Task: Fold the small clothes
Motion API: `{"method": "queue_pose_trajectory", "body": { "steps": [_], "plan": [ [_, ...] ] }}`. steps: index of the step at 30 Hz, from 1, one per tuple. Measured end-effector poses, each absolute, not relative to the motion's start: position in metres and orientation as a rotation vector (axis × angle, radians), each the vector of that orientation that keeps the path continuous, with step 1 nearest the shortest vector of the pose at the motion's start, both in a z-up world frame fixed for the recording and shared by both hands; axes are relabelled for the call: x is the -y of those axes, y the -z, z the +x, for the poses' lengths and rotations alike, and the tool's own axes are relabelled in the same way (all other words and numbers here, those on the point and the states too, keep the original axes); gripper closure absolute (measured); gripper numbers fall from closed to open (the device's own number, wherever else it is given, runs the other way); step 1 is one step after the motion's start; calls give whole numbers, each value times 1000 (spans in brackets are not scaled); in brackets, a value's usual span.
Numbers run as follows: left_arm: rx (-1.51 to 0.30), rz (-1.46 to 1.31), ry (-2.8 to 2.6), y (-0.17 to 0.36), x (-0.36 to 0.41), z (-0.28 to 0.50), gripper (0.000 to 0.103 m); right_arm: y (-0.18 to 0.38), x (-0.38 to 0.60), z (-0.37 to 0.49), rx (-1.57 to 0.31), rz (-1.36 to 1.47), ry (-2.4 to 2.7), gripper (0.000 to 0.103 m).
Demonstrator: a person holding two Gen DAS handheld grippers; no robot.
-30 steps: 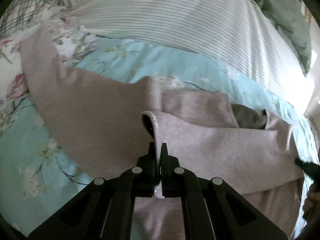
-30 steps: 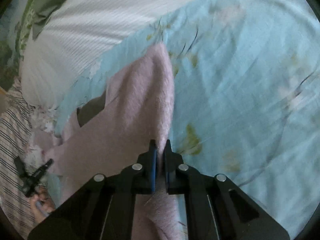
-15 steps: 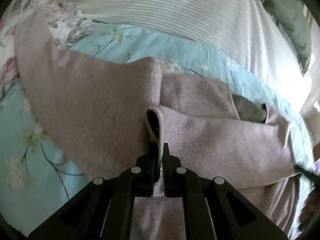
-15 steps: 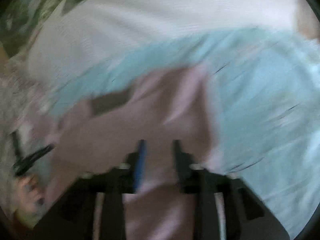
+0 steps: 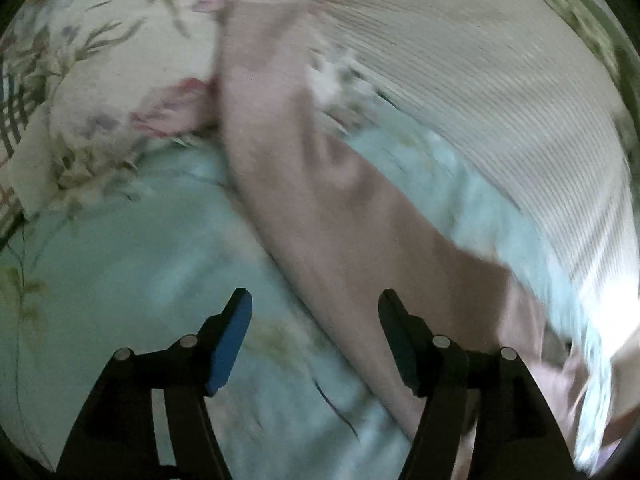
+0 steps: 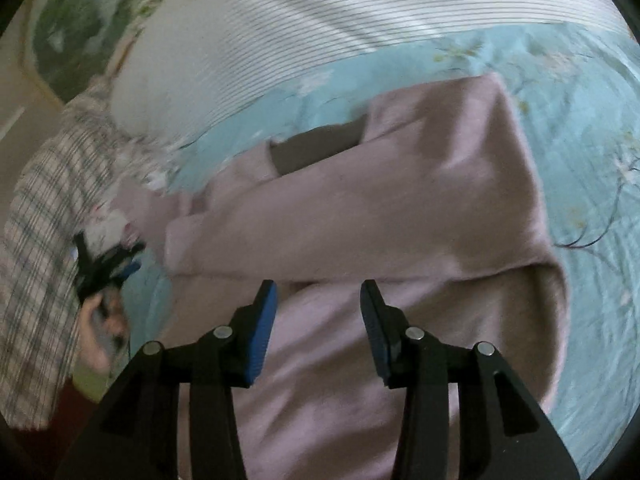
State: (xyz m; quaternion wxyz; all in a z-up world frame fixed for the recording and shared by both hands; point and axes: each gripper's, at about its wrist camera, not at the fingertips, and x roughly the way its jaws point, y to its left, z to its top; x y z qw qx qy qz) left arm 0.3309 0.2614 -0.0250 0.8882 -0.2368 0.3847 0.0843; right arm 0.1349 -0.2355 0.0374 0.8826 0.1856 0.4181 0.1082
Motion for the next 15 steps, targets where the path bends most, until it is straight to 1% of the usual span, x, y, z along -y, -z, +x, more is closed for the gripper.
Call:
{"method": "queue_pose_trajectory", "body": {
  "steps": [7,11,13,14,15],
  "plan": [
    [-762,-524,-260,16,-333,391,34,-27,208,141,-914,362,-311,58],
    [-704,-536,-280,3,-362,423,34,-22,207,141,-927,351,-306,58],
    [-684,-551,-282,-2,-374,436,40,-18,209,140,-940,361,-296,58],
    [-676,-562,-265,-4,-378,441,66,-14,209,142,-954,369,-291,58],
    [-677,-562,-244,-6,-379,444,103,-11,209,143,-962,370,-286,58]
  ]
}}
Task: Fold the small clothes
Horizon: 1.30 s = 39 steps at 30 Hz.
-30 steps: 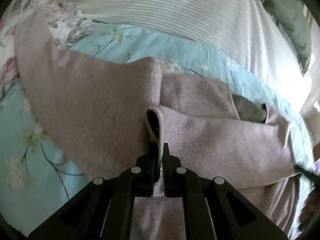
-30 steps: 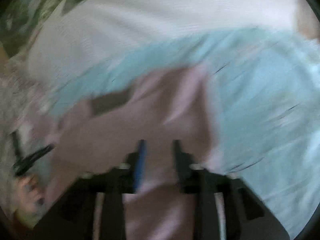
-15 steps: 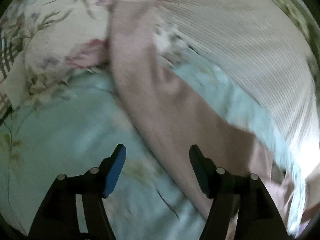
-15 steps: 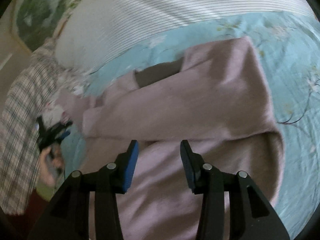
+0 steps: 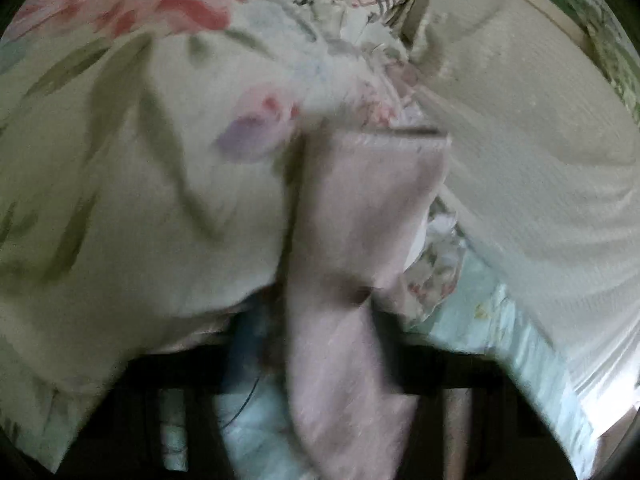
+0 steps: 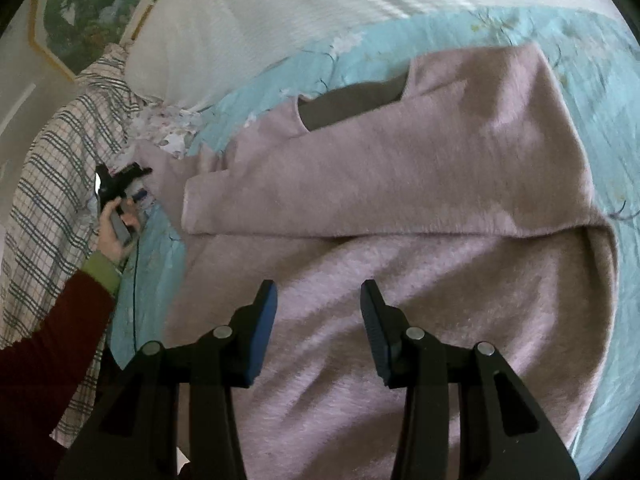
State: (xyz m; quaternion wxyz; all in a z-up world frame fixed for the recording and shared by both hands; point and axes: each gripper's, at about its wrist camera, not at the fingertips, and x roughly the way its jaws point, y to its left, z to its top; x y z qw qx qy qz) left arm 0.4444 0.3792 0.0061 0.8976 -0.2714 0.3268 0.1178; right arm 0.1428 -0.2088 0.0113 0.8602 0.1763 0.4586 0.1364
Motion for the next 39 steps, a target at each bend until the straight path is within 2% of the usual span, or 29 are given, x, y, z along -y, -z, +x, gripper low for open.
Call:
{"method": "queue_pose_trajectory", "body": {
  "steps": [1,9,18,24,27,34,38,39],
  "plan": [
    [-675,-541,-230,-11,-378,447,98,-10,209,142,-967,368,-285,58],
    [-521,-430,-102,-65,-316,382,100,-6,202,135,-962,369,-324,58],
    [-422,-390,217,-114,-172,302,100,-20,212,118,-904,406,-335,58],
    [-440,-331,448,-125,-60,265,100,-30,241,99,-855,445,-280,58],
    [-508,-274,526,-108,2,266,100,-32,259,92,-825,480,-244,58],
    [-717,-134,578,-23,123,281,100,-38,291,77,-780,537,-175,58],
    [-821,-56,550,22,157,296,99,-43,301,72,-760,527,-144,58],
    [-840,-44,537,33,157,297,95,-44,303,71,-753,528,-137,58]
  ]
}}
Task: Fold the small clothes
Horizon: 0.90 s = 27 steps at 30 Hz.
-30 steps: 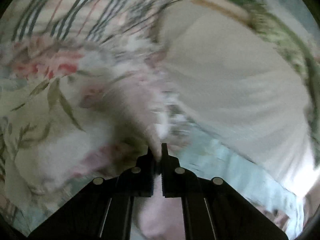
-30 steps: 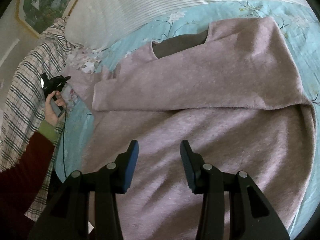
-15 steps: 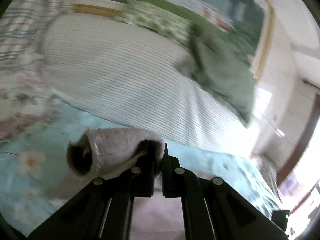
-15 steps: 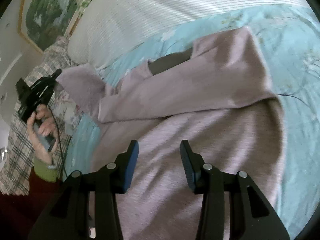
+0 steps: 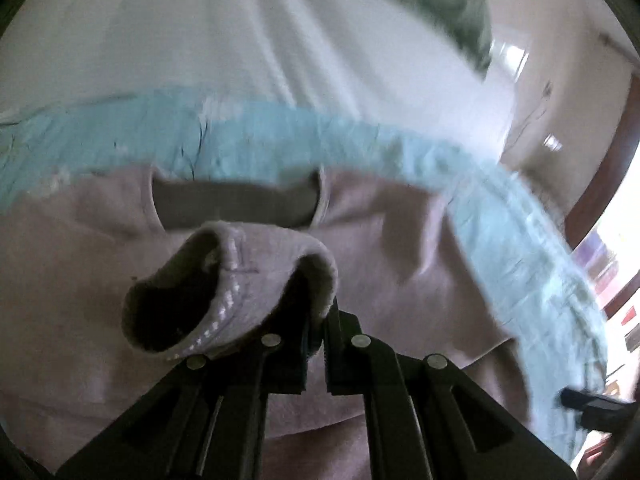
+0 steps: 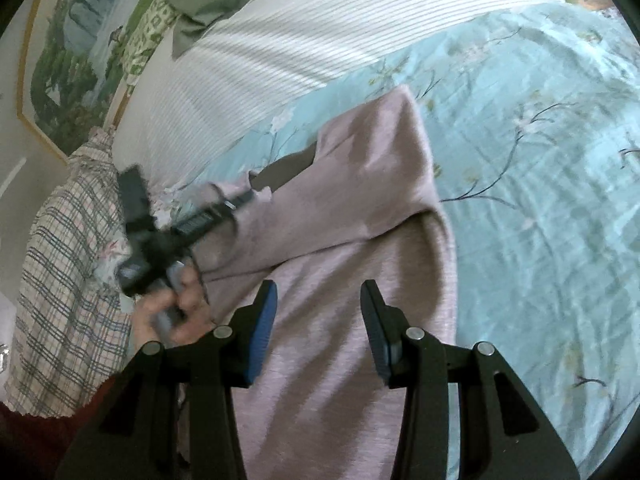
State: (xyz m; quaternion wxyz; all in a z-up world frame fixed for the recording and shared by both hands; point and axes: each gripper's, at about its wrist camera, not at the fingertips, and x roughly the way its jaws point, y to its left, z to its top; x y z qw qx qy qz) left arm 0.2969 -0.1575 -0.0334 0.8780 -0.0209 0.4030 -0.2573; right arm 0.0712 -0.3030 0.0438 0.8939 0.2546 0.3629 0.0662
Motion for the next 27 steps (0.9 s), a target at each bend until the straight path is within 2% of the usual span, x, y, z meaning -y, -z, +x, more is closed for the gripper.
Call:
{"method": "queue_pose_trajectory", "body": {
  "steps": [1,2,3,4,5,6,10,16,21,23,27],
  "plan": [
    [-859,-36,526,39,158,297,91,-45,306,71,-741,533,-124,54],
    [-887,-39,528,46,160,297,82,-45,308,70,-735,537,-116,45],
    [-896,-47,531,48,157,296,71,-46,311,70,-727,540,-107,41],
    [-897,-54,534,50,155,293,65,-46,311,71,-723,541,-105,35],
    [-894,-54,531,50,153,288,55,-48,311,73,-714,539,-105,35],
    [-889,-51,527,50,148,284,52,-48,311,74,-711,536,-109,35],
    [-905,-52,472,43,113,266,51,-49,301,88,-723,506,-147,35],
    [-868,-143,263,34,15,240,47,-50,255,130,-763,382,-233,35],
    [-859,-215,42,45,-67,240,47,-42,197,170,-811,84,-267,35],
    [-889,-256,7,54,-88,247,47,-34,170,181,-834,-85,-288,35],
    [-907,-327,-5,66,-109,260,47,-20,145,185,-843,-223,-354,35]
  ]
}}
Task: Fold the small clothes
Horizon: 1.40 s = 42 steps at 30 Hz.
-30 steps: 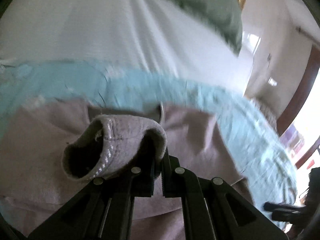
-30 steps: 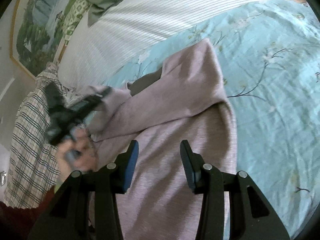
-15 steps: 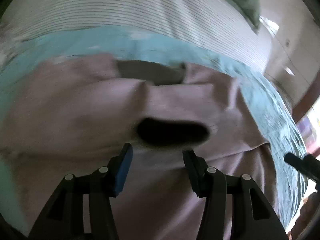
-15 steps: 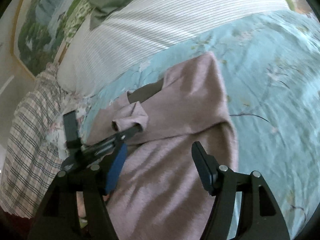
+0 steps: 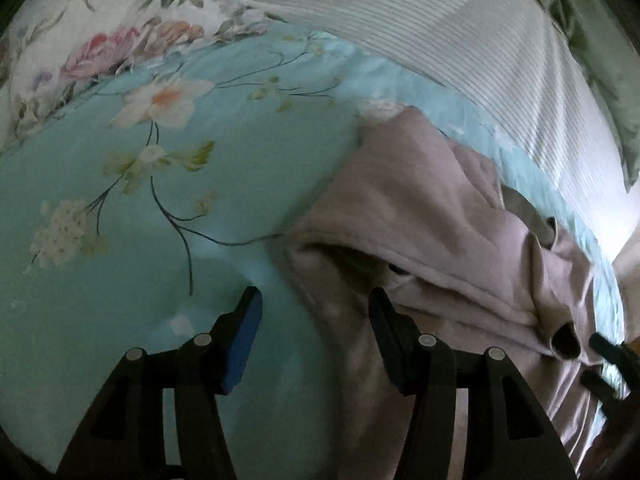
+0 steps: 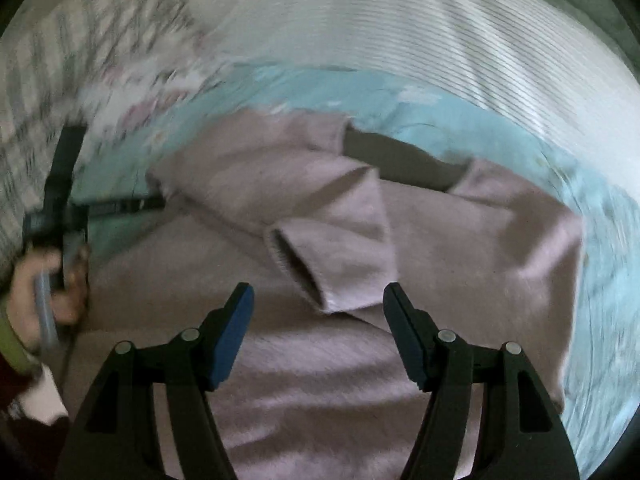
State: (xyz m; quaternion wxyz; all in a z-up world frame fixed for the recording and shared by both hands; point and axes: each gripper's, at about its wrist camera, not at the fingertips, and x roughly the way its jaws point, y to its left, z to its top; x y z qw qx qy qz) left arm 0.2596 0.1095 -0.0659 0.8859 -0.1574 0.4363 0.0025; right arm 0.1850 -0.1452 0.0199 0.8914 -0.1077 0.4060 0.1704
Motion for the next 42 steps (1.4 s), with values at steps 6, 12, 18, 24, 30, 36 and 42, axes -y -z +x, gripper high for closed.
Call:
{"method": "queue_pose_trajectory", "body": {
  "steps": [6,12,18,24,30,36,42],
  "plan": [
    [-896,-308,-30,67,-103,276,47,10,134,216,-887,-314,-284,52],
    [-884,-305,-49,66,-105,280,48,-24,182,224,-830,-9,-255,100],
    [-882,-302,-56,66,-106,279,47,-102,269,184,-560,309,-175,100],
    [-870,-255,-39,63,-96,276,44,-89,336,184,-579,450,-17,100],
    [-872,-196,-13,64,-87,267,44,-55,353,178,-616,476,78,100],
    [-853,-347,-60,66,-113,263,44,-38,350,193,-702,464,48,100],
    [-852,-377,-61,66,-116,259,44,-10,357,191,-831,463,140,99]
  ]
}}
